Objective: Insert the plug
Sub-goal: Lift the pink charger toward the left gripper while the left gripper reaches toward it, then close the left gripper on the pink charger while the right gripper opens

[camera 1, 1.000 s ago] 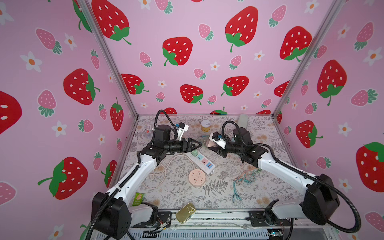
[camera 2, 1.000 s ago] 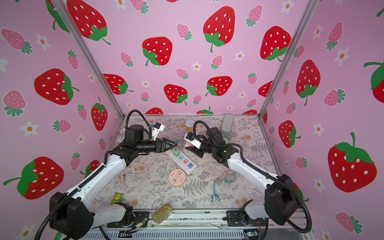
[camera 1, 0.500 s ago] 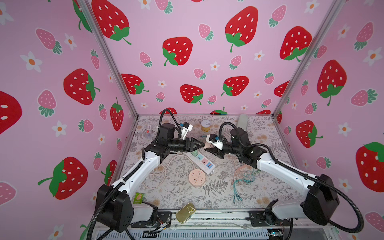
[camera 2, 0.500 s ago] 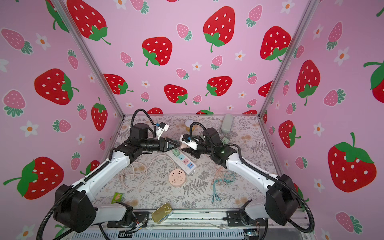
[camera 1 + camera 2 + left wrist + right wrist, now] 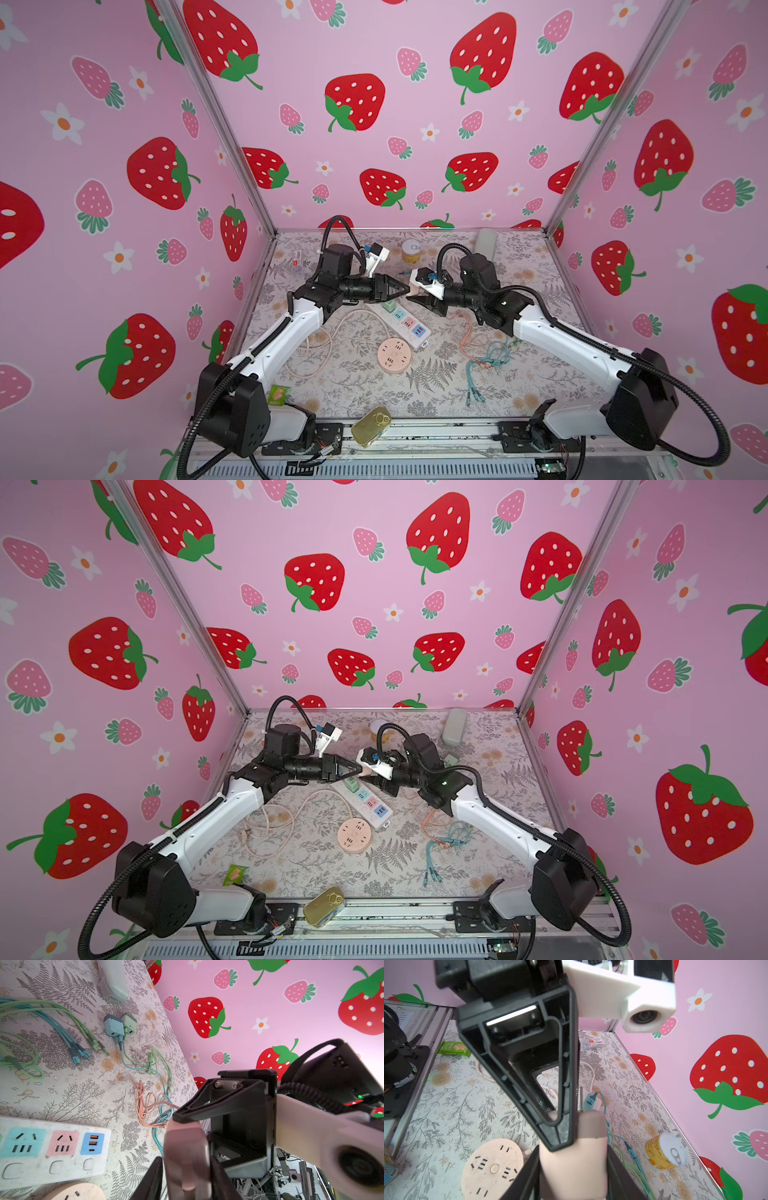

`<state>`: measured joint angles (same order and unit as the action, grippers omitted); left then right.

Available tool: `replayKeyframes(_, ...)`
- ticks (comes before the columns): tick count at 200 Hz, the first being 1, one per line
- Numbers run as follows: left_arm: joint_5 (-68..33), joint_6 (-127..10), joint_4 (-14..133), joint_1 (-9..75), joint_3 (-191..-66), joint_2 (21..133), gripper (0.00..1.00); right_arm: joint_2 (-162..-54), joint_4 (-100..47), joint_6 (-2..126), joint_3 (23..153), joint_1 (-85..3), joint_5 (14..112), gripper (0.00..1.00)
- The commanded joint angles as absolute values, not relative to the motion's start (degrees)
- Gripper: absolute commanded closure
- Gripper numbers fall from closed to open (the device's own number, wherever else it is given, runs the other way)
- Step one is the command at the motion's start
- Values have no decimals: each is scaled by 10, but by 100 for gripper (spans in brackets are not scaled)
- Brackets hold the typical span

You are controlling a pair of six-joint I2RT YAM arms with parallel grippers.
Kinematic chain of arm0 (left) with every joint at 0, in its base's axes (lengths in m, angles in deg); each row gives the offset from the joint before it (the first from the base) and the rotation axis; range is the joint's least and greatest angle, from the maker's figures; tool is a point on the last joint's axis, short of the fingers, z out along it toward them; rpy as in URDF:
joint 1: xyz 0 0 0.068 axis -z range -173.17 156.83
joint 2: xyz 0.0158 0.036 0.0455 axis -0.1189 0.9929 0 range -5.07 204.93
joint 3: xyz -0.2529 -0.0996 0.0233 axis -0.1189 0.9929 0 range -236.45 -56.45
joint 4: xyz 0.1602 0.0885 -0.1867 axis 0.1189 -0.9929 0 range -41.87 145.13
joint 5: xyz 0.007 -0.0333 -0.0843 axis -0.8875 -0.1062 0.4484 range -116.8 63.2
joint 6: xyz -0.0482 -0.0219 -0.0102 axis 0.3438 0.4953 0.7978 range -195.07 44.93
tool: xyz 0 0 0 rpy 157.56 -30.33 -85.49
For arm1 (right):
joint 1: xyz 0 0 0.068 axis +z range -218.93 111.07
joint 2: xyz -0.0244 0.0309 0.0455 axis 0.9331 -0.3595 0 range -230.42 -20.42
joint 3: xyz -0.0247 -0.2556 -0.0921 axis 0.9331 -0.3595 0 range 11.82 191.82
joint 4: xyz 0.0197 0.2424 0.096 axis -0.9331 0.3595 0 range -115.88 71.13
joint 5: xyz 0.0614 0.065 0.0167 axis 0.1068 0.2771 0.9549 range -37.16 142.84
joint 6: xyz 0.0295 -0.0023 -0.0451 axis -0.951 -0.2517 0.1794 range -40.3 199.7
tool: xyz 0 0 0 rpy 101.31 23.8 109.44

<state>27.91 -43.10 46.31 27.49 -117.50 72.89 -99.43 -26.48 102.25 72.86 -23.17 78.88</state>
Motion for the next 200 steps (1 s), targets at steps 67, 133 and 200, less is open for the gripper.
replayKeyframes(67, 273, -438, 483, 277, -1202, 738, 97, -939, -328, 932, 679, -229, 735, 28)
replayKeyframes(133, 238, -434, 557, 277, -1198, 732, 100, -854, -366, 773, 616, -237, 715, 23)
replayKeyframes(200, 275, -375, 772, 278, -1160, 732, 100, -838, -644, 507, 488, -258, 822, 22)
